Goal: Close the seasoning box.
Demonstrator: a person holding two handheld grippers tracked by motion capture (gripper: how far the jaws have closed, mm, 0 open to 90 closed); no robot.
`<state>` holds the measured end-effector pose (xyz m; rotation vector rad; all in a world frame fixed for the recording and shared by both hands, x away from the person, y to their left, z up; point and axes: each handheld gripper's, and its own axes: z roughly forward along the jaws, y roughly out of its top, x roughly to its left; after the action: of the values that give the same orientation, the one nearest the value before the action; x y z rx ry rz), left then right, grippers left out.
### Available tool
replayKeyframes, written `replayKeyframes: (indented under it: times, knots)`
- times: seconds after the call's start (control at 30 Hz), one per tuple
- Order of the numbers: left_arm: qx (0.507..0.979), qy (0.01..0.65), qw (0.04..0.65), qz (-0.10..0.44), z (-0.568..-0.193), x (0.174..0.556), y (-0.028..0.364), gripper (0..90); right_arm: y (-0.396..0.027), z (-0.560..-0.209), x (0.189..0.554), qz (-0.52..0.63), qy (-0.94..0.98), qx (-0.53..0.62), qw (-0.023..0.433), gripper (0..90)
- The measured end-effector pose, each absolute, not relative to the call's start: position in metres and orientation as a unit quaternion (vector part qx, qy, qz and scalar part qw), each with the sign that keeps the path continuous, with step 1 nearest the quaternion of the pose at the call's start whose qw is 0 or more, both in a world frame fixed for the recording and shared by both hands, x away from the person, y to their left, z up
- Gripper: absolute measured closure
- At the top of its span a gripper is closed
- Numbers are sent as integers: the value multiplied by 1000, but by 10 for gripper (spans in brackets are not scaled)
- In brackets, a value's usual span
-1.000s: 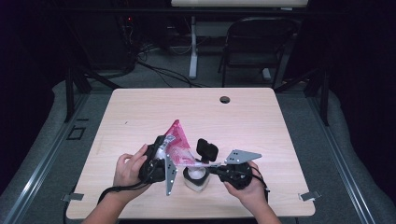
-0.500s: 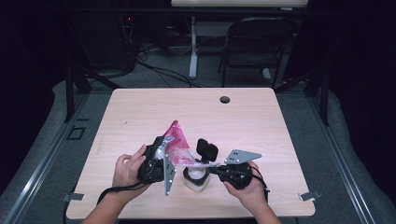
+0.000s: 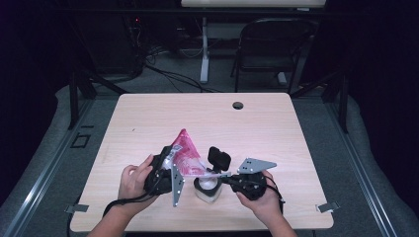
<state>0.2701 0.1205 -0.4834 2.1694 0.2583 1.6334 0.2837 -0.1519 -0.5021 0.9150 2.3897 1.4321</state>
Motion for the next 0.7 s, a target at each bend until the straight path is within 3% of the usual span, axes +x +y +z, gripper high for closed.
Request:
replayKeyframes:
  times: [0.7]
  knots:
    - [792,121,216,558,-497,269,131,711,-147,-498,284,490,809,307,109,900]
